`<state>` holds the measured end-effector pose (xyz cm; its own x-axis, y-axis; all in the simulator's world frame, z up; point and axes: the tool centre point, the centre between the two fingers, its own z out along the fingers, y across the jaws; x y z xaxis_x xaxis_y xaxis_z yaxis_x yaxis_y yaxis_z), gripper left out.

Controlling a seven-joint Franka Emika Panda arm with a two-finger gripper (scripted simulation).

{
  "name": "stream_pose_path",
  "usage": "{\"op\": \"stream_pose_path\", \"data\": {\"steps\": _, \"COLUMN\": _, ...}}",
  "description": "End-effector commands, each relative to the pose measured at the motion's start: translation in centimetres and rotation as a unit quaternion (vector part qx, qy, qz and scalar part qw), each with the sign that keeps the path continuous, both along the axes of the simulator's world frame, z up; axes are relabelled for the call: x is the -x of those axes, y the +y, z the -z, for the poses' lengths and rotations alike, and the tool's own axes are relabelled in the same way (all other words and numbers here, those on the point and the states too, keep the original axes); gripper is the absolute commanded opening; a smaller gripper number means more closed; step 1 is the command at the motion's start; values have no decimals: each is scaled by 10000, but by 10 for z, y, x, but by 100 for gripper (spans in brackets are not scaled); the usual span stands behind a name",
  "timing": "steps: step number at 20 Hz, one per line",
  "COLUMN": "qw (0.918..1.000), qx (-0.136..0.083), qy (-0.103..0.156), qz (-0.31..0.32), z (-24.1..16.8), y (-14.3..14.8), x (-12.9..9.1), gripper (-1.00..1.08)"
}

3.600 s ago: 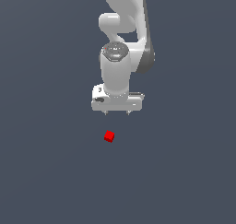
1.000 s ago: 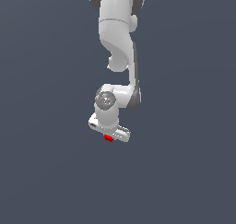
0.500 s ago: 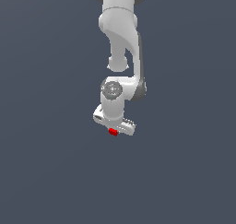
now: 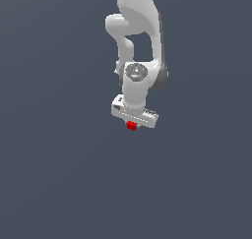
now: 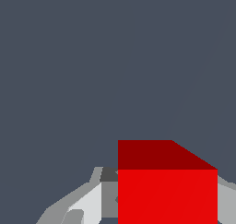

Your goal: Pick up the red cube and move it to a goal position.

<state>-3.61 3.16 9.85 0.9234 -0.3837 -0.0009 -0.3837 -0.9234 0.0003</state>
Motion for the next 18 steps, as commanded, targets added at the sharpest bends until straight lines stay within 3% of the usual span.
{"op": "stream_pose_path", "data": {"steps": 1, "qw": 10000, "qx": 0, "qy": -4, "qz": 0, "z": -15, "y": 14, "x": 14, "gripper": -100}}
{"op": "stream_pose_path", "data": {"steps": 10, "qw": 10000, "qx": 4, "qy": -6, "qz": 2, "z": -56, "y": 52, "x": 50, "gripper": -100}}
{"op": "stream_pose_path", "data": {"steps": 18, "qw": 10000, "qx": 4, "qy": -6, "qz": 2, "z": -72, "y": 67, "x": 62, "gripper": -100}}
